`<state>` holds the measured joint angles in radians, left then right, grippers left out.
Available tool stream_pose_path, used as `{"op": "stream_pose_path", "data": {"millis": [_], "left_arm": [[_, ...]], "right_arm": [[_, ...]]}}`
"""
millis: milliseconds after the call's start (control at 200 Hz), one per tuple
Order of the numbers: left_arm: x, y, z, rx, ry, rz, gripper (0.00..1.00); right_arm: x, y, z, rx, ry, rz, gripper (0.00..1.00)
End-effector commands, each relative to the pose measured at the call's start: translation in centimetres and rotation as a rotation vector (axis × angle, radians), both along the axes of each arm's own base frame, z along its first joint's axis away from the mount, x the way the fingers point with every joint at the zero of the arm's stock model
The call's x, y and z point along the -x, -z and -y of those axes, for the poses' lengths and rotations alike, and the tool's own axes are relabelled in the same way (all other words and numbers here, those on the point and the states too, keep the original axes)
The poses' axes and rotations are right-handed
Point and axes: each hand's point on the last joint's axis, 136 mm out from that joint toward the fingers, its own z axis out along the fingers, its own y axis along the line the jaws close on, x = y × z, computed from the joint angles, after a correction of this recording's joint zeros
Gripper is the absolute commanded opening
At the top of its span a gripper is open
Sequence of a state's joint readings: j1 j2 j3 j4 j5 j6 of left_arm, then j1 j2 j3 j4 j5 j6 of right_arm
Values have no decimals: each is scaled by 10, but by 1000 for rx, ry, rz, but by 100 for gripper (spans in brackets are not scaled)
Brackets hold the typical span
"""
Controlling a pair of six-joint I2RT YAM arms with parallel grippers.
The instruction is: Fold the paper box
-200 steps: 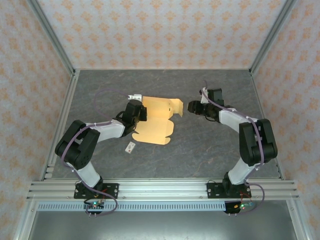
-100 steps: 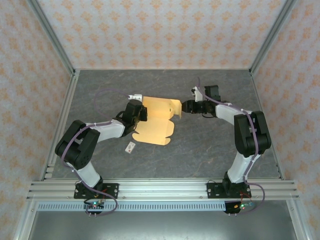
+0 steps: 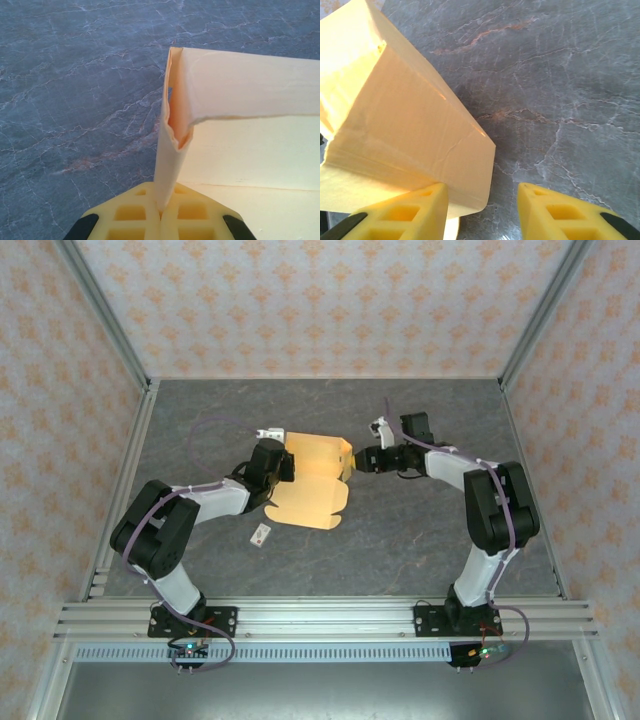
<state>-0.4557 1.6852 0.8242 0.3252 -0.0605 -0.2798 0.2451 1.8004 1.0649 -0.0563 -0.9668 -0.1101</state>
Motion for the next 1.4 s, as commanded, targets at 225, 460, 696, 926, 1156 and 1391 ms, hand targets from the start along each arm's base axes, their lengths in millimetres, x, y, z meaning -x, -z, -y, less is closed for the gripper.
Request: {"op": "stream_pose_path", "data": {"millis": [225,460,696,926,1156,1391], "left_arm": [[-10,-13,4,18,1,37,0],[-10,-13,5,17,3,37,0],[-10,-13,4,15,4,35,0],[-10,-13,4,13,1,34,0],[-10,-14,5,16,4,37,0],[-9,-14,5,19,12,39,0]], "right_arm": [[6,-13,-17,-31,-107,50,39],[14,-15,-20,-21,-161,42,36],[19,-21,-23,-20,-213,51,36],[24,-24,-27,-29,-252,54,36],[18,-23,-25,0,-237,74,38],[-1,-27,-28,16,-203,124,39]]}}
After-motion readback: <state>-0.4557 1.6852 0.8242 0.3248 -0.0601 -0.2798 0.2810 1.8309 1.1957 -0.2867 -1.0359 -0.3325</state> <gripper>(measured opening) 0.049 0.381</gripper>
